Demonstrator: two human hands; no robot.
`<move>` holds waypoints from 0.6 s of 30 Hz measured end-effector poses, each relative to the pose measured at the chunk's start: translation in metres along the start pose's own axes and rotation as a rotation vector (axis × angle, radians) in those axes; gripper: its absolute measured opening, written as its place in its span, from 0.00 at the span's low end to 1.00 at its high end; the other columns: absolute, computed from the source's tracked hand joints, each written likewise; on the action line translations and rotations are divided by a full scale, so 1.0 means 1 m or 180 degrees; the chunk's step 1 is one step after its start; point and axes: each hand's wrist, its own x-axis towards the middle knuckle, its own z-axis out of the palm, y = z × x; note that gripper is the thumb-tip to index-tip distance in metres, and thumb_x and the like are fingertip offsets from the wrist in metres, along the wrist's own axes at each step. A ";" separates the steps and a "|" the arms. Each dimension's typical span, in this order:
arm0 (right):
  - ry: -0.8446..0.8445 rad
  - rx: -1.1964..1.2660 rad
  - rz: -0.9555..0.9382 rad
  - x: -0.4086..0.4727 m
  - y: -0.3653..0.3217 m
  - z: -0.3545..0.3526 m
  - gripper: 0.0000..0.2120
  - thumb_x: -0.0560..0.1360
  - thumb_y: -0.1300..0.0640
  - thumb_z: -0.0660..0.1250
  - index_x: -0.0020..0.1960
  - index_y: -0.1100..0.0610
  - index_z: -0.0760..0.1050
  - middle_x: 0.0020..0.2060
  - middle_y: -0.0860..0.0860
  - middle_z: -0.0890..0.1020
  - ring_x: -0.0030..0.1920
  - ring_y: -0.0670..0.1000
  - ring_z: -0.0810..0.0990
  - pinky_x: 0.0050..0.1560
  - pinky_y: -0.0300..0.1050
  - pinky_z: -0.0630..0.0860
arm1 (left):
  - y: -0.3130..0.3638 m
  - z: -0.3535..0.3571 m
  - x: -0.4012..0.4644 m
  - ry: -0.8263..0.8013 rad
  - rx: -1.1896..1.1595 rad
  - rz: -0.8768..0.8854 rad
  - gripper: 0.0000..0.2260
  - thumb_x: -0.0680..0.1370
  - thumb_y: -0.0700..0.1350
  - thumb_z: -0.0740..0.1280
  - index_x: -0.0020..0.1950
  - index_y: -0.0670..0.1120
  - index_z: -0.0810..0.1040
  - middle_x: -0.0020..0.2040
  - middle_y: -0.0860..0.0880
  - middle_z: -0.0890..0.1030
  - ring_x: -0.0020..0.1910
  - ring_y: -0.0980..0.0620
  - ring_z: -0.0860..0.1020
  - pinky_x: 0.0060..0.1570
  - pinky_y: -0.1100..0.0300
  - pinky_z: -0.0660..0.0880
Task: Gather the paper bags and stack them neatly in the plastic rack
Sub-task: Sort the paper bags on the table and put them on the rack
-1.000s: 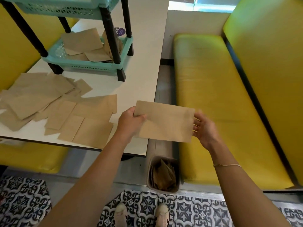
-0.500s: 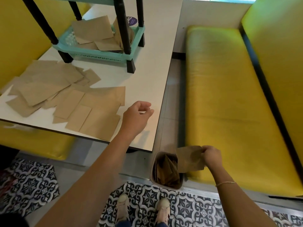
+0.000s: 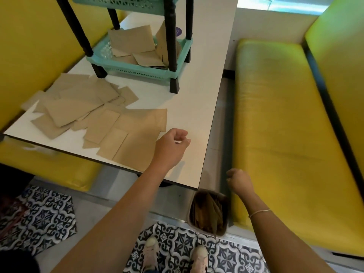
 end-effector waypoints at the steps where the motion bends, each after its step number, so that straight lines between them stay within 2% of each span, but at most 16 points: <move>1: 0.0086 0.0050 -0.0042 0.002 -0.010 -0.010 0.16 0.76 0.63 0.62 0.62 0.57 0.76 0.59 0.56 0.80 0.59 0.57 0.78 0.57 0.45 0.74 | 0.000 -0.002 0.001 -0.0005 0.0007 -0.0010 0.06 0.77 0.44 0.67 0.53 0.50 0.77 0.45 0.56 0.77 0.42 0.58 0.74 0.47 0.63 0.71; 8: 0.0884 0.0639 -0.0479 -0.013 -0.094 -0.077 0.13 0.77 0.60 0.61 0.60 0.57 0.78 0.55 0.55 0.81 0.53 0.55 0.79 0.55 0.49 0.78 | 0.003 -0.027 0.011 -0.0040 0.0159 -0.0099 0.10 0.78 0.43 0.66 0.59 0.46 0.76 0.50 0.52 0.77 0.48 0.57 0.74 0.48 0.66 0.68; 11: 0.1196 0.0822 -0.0746 -0.027 -0.140 -0.098 0.12 0.78 0.59 0.61 0.59 0.57 0.78 0.53 0.53 0.82 0.43 0.51 0.79 0.48 0.47 0.79 | -0.003 -0.050 0.023 0.0192 0.0368 -0.0197 0.10 0.77 0.43 0.64 0.59 0.45 0.76 0.55 0.50 0.78 0.51 0.54 0.75 0.49 0.63 0.71; 13: 0.1165 0.0887 -0.0866 -0.034 -0.171 -0.103 0.12 0.78 0.59 0.62 0.60 0.57 0.77 0.53 0.53 0.82 0.38 0.49 0.78 0.47 0.45 0.80 | -0.011 -0.069 0.035 0.0464 0.0785 -0.0432 0.12 0.77 0.44 0.64 0.59 0.46 0.75 0.58 0.47 0.77 0.55 0.49 0.75 0.52 0.58 0.73; 16: 0.0773 0.0676 -0.0828 -0.037 -0.210 -0.092 0.14 0.77 0.57 0.64 0.62 0.56 0.75 0.57 0.54 0.80 0.48 0.52 0.80 0.54 0.47 0.78 | -0.028 -0.100 0.050 0.0671 0.1720 -0.1112 0.18 0.75 0.49 0.65 0.64 0.47 0.71 0.62 0.44 0.72 0.62 0.43 0.68 0.57 0.52 0.70; 18: 0.0285 0.0345 -0.0751 -0.037 -0.228 -0.076 0.18 0.74 0.51 0.68 0.63 0.54 0.73 0.58 0.53 0.78 0.52 0.53 0.79 0.57 0.47 0.77 | -0.038 -0.116 0.055 0.0661 0.1779 -0.1482 0.23 0.72 0.50 0.67 0.64 0.46 0.68 0.63 0.43 0.68 0.63 0.42 0.65 0.61 0.49 0.67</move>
